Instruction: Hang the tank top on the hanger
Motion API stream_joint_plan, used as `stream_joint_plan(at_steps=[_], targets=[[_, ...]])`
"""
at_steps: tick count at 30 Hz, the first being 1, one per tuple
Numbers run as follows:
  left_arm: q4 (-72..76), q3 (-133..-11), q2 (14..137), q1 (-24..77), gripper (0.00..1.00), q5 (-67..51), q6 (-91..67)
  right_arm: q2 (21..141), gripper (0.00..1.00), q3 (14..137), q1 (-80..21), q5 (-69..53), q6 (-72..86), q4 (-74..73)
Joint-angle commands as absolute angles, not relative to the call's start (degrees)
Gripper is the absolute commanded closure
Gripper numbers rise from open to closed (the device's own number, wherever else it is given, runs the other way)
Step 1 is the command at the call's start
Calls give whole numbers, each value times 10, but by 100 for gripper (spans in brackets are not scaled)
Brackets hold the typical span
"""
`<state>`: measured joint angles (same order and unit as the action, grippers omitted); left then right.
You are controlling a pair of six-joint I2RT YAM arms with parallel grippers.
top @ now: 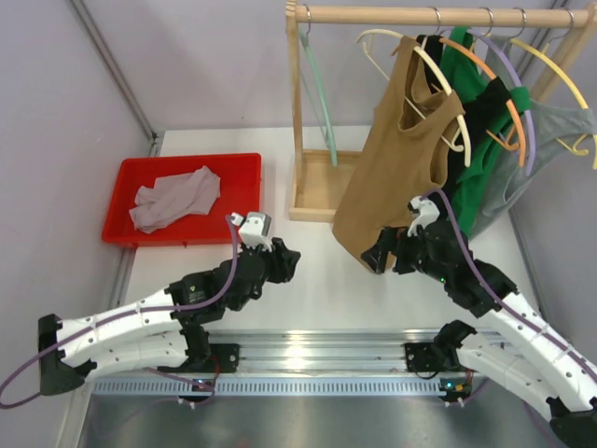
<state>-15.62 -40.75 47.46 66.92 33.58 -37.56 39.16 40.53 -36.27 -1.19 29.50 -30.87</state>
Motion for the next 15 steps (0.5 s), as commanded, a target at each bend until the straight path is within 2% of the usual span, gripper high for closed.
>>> stream_joint_plan(at_steps=[1, 6, 8, 9, 12, 15], targets=[[-156, -440, 467, 671, 51, 369, -367, 396, 0, 425, -372, -20, 280, -302], [-179, -482, 496, 664, 48, 417, -358, 410, 0, 425, -372, -43, 266, -306], [-225, -508, 532, 626, 47, 420, -366, 416, 0, 426, -371, -52, 261, -306], [-242, -538, 548, 601, 47, 394, -374, 421, 0, 426, -372, -54, 259, -307], [-306, -588, 603, 439, 47, 327, -399, 428, 0, 425, -372, -60, 253, -308], [-338, -634, 641, 347, 41, 333, -398, 430, 0, 425, -372, -62, 249, -312]])
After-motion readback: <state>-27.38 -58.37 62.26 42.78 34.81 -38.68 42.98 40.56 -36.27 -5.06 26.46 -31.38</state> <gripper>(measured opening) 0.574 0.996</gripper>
